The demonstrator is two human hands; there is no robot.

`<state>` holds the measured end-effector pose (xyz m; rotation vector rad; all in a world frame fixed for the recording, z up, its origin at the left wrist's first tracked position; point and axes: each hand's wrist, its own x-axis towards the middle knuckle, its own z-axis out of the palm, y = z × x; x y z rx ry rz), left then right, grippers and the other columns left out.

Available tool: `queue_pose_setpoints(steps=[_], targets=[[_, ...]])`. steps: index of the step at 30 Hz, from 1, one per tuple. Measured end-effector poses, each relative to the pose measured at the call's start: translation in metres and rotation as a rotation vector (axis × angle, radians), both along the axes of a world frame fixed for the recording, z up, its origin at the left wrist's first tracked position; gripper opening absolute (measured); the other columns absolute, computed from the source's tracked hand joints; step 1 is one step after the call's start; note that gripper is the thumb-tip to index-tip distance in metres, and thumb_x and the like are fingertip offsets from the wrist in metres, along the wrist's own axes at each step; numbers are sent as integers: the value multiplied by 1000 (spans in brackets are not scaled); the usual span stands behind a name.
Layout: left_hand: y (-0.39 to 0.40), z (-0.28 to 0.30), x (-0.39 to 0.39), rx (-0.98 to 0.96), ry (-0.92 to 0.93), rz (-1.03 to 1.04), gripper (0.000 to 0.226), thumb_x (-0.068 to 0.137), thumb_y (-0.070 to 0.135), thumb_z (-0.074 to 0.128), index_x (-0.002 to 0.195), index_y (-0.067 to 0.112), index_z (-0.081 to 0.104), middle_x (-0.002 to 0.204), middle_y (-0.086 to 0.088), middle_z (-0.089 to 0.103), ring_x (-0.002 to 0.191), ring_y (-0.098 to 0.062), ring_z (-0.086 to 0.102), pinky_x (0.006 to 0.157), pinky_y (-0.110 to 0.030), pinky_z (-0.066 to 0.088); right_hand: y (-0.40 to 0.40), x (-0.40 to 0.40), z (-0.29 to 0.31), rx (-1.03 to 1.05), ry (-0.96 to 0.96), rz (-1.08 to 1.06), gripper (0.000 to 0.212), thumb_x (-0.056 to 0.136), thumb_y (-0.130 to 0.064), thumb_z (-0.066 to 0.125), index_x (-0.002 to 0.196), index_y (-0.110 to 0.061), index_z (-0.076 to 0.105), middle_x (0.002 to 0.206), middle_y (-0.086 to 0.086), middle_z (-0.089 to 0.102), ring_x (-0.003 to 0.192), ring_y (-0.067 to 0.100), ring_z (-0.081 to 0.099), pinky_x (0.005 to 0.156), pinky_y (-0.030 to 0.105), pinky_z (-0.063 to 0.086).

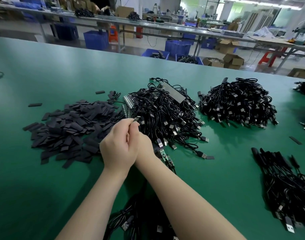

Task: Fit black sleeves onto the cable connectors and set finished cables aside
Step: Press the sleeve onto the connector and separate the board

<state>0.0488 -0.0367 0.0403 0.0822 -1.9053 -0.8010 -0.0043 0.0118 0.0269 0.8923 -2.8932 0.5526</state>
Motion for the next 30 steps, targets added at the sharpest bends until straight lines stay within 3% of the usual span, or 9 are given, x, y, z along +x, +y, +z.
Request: queue_pose_setpoints(steps=[2, 5, 7, 9, 13, 17, 21, 25, 30], targets=[[2, 2, 2, -54, 7, 32, 37, 95, 28, 43, 87, 5, 71, 69, -4, 68, 57, -25, 63, 49, -32, 48, 6, 1, 1, -120, 20, -35, 16, 92, -14, 46, 77, -13, 52, 78, 8, 67, 75, 31, 63, 58, 32, 36], [0, 3, 2, -143, -26, 80, 35, 95, 29, 43, 86, 9, 70, 64, -2, 66, 51, -25, 60, 44, -28, 43, 20, 7, 6, -707, -261, -127, 30, 77, -28, 53, 47, -26, 51, 47, -10, 50, 50, 6, 40, 49, 26, 29], [1, 2, 2, -174, -152, 87, 35, 96, 36, 40, 86, 15, 67, 64, 2, 64, 51, -26, 59, 43, -27, 40, 36, 10, 8, -923, -406, -139, 29, 83, -24, 63, 56, -33, 63, 54, -13, 58, 53, 6, 46, 52, 25, 36], [4, -2, 1, -187, -347, 65, 35, 97, 44, 34, 83, 23, 59, 65, 5, 61, 54, -25, 57, 46, -28, 41, 55, 10, 9, -1089, -488, -218, 12, 91, -19, 67, 81, -25, 71, 68, -4, 71, 57, 9, 61, 53, 26, 47], [6, -17, -10, -235, -661, -277, 39, 97, 51, 33, 82, 28, 60, 81, 10, 56, 73, -9, 56, 61, -31, 50, 109, 8, 7, -1381, -501, -428, 3, 98, -14, 59, 99, -12, 60, 80, 2, 76, 58, 13, 69, 50, 22, 52], [16, -25, -14, -171, -793, -621, 24, 97, 37, 54, 116, 33, 68, 93, 18, 55, 88, 5, 52, 78, -20, 43, 148, 24, -12, -1419, -441, -490, 16, 91, -9, 68, 104, -18, 63, 79, 3, 75, 64, 14, 69, 56, 20, 52], [23, -27, -10, -135, -729, -580, 25, 93, 38, 61, 117, 39, 66, 94, 23, 62, 89, 6, 57, 79, -23, 49, 150, 37, -25, -1360, -368, -498, 13, 87, -12, 75, 96, -21, 72, 74, -5, 74, 66, 3, 66, 64, 13, 51], [29, -28, -4, -207, -718, -556, 32, 99, 34, 51, 130, 36, 59, 115, 16, 65, 103, -1, 59, 88, -27, 51, 146, 40, -27, -1329, -359, -472, 16, 85, -10, 76, 83, -26, 73, 74, -9, 70, 72, 10, 65, 70, 21, 54], [35, -32, 0, -210, -697, -546, 30, 99, 40, 47, 128, 37, 56, 120, 19, 60, 104, 4, 56, 84, -21, 48, 150, 43, -28, -1284, -405, -396, 22, 87, -8, 73, 101, -25, 73, 69, -10, 61, 67, 14, 57, 71, 28, 54]])
